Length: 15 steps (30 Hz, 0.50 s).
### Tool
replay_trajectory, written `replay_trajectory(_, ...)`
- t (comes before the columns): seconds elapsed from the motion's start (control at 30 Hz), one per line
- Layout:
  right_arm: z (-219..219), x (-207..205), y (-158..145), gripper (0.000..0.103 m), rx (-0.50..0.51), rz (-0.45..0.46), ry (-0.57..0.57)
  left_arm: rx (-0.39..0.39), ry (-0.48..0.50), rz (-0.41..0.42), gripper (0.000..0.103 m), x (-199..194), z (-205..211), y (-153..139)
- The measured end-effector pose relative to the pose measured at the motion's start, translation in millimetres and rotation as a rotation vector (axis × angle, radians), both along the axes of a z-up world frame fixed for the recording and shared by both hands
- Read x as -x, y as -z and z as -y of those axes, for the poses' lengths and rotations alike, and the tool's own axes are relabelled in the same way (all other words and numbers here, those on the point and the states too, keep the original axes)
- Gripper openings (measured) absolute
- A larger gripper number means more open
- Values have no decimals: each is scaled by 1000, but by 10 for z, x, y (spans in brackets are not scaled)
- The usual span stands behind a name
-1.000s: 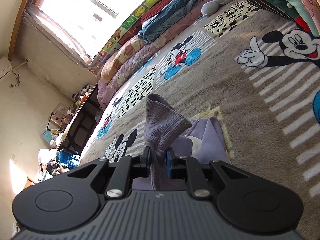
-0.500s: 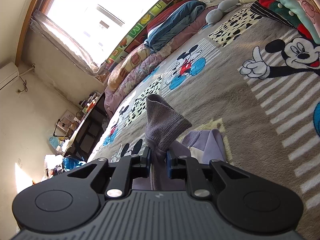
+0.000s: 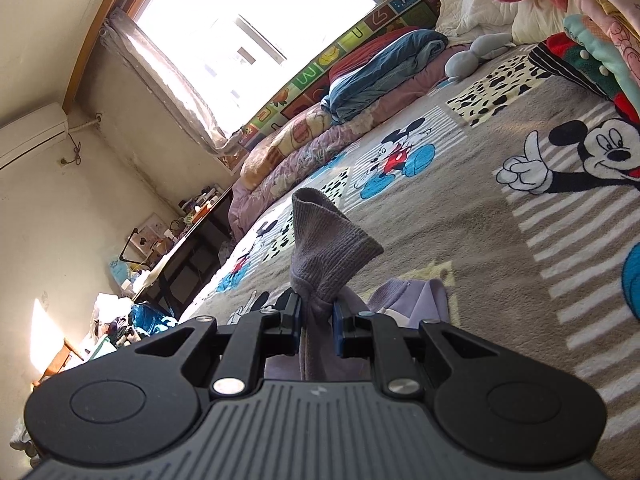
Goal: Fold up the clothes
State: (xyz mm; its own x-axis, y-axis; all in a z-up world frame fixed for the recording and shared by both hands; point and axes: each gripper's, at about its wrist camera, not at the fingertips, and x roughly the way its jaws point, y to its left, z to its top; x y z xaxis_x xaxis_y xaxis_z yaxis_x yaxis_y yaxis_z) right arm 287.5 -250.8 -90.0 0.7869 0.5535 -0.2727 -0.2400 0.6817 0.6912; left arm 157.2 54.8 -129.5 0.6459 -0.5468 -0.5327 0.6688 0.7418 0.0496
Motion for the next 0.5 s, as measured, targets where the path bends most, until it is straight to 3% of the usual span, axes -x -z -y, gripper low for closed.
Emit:
replay_trajectory(0.17,40,120,32,17,-13,47,-17,-5,-206,43,14,-476,51,11)
replay_trajectory(0.4,127,132,256,17,-42,-7,0,-8,-268,74,14,-1134,71,48)
replay_trajectory(0.5,171,154,377,17,-59,-12,0,-31,-289,22,15,-1401,44,142)
